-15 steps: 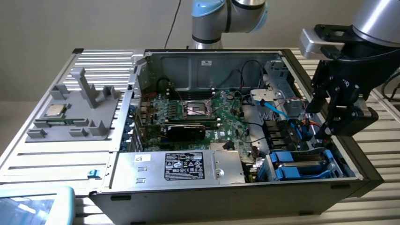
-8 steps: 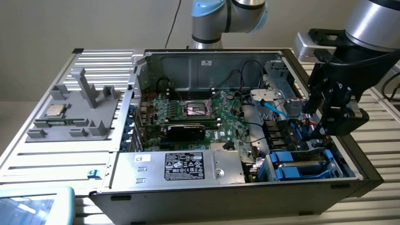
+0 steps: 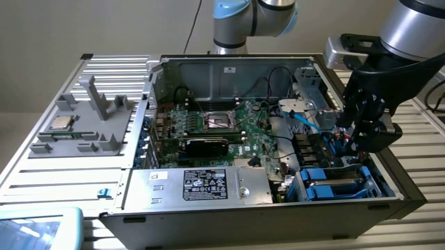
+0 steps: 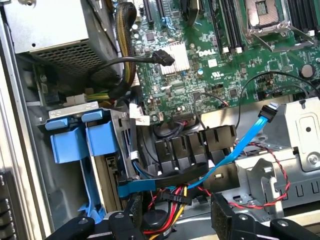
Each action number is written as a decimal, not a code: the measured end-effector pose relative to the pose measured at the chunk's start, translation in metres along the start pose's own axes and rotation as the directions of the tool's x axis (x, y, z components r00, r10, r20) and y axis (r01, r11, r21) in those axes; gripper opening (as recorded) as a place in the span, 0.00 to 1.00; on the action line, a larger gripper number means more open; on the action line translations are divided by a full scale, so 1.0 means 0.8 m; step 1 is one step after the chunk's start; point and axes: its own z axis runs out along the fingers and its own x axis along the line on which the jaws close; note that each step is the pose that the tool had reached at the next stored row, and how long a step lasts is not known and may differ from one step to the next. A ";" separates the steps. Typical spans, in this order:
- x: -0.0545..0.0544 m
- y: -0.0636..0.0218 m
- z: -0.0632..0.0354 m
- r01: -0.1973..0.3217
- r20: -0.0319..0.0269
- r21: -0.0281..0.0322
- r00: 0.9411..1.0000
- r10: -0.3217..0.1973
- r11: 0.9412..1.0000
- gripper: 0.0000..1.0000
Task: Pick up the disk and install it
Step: 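Insert the first disk wire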
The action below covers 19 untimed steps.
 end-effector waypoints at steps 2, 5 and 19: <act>0.001 0.003 0.000 -0.008 0.000 0.000 1.000 0.008 1.000 0.66; 0.001 0.005 0.000 -0.020 0.000 0.002 1.000 0.020 1.000 0.66; 0.000 0.007 0.002 -0.050 0.001 0.004 0.999 0.050 0.999 0.37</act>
